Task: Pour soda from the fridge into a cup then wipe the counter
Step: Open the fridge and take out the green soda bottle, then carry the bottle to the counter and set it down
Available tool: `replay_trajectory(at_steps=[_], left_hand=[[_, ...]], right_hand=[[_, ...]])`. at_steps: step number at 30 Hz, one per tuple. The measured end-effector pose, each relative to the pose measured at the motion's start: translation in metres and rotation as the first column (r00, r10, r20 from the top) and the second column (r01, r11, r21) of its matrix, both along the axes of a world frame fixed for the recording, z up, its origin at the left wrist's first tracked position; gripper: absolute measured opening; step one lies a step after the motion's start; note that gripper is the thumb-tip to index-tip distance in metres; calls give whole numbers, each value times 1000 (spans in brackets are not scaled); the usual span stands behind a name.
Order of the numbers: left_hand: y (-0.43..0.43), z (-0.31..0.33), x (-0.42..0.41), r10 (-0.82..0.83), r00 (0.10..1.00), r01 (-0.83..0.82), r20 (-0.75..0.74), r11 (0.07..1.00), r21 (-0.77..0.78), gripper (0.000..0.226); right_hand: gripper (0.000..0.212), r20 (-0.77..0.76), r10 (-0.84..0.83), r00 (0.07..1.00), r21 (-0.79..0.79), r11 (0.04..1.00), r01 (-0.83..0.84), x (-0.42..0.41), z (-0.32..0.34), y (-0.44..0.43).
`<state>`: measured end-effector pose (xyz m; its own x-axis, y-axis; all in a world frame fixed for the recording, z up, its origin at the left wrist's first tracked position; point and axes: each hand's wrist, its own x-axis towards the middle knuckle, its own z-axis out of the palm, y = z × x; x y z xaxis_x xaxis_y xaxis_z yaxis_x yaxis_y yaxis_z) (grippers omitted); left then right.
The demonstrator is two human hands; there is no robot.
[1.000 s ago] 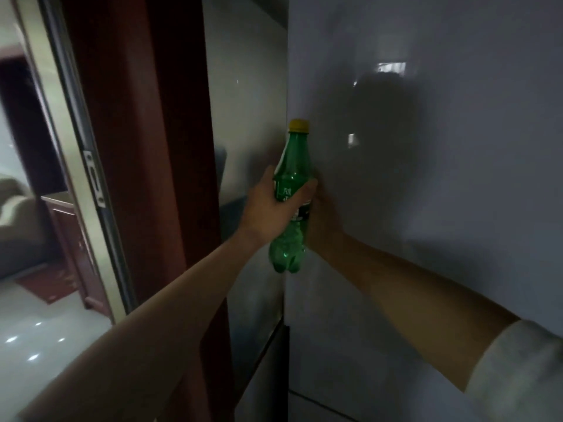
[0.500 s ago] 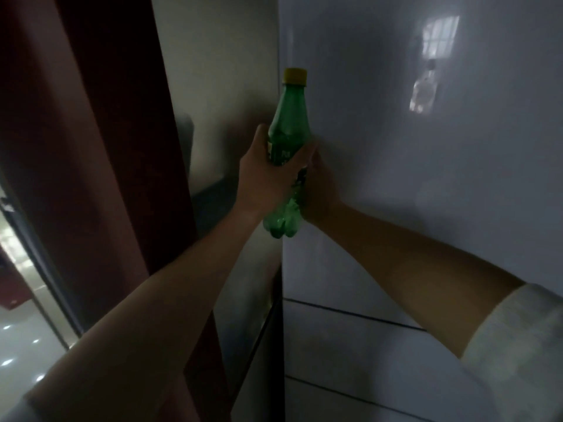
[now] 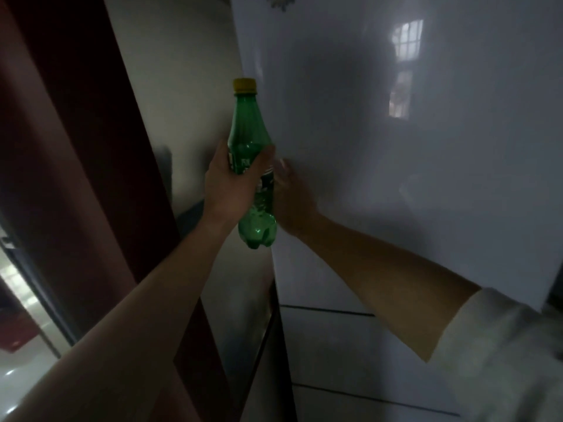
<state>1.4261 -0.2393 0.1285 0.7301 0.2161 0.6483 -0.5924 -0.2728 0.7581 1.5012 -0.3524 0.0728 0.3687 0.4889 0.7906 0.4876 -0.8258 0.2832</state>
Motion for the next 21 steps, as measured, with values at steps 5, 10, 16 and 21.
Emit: replay_trajectory(at_steps=[5, 10, 16, 21], left_hand=[[-14, 5, -5, -55, 998, 55, 13, 998, -18, 52], [-52, -3, 0, -189, 982, 189, 5, 981, -40, 25], [-120, -34, 4, -357, 934, 357, -33, 934, 18, 48], [-175, -56, -4, -542, 837, 540, -81, 841, -47, 31]], right_hand=[[30, -79, 75, 994, 69, 995, -70, 6, -5, -52], [29, -208, 181, 961, 408, 909, -82, -34, -32, -120], [22, -109, 278, 954, 680, 721, -133, -90, -51, -180], [30, -132, 230, 964, 778, 627, -43, -146, -60, -210]])
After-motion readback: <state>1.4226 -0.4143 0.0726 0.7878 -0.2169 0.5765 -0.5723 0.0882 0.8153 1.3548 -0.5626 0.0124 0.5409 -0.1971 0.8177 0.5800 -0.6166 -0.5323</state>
